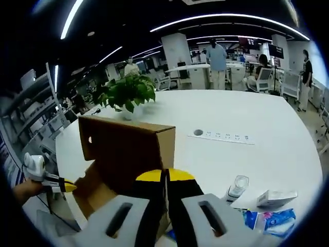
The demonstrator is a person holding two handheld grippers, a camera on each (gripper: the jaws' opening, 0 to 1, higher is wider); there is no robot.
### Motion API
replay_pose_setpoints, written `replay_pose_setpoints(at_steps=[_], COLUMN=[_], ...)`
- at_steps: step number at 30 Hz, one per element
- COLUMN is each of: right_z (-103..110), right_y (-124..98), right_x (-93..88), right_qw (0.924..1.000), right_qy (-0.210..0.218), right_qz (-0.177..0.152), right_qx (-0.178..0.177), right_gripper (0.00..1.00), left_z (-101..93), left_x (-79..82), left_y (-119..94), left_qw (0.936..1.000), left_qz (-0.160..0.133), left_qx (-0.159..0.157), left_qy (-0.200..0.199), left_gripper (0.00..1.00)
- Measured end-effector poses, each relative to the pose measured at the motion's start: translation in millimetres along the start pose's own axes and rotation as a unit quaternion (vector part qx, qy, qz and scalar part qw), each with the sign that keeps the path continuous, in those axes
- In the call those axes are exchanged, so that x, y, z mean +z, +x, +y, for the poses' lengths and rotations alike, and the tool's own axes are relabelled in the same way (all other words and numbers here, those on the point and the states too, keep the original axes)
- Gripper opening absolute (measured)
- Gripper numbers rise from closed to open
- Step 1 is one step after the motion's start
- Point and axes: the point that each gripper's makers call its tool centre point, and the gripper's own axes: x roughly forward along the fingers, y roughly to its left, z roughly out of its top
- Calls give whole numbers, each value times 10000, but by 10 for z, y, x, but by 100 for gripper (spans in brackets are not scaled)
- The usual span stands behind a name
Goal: Operate the shoe box by opening the lid, removing the specified soft item, and placing it in the target area until the item is outside and the box remains undamaged.
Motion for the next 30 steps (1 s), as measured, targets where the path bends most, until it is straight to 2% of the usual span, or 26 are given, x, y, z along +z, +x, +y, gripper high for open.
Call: replay_pose_setpoints(at_steps=[6,19,30], right_z=[69,208,287], right_y=[-94,-281,-390], right_x=[-52,-213,-375], right_qw=[9999,9983,9983], right_qy=[-50,-452,-408], right_qz=[-132,-323,-355], right_qx=[-50,-185,-197], right_gripper=[1,1,2], left_z=[2,4,5], left_x=[1,7,15], left_y=[-3,-13,-11], left_qw=[10000,9999,9998], left_qz=[-40,-109,-158], left_qx=[-16,-73,-87], left_qy=[-42,-78,-88], left_gripper=[4,5,5])
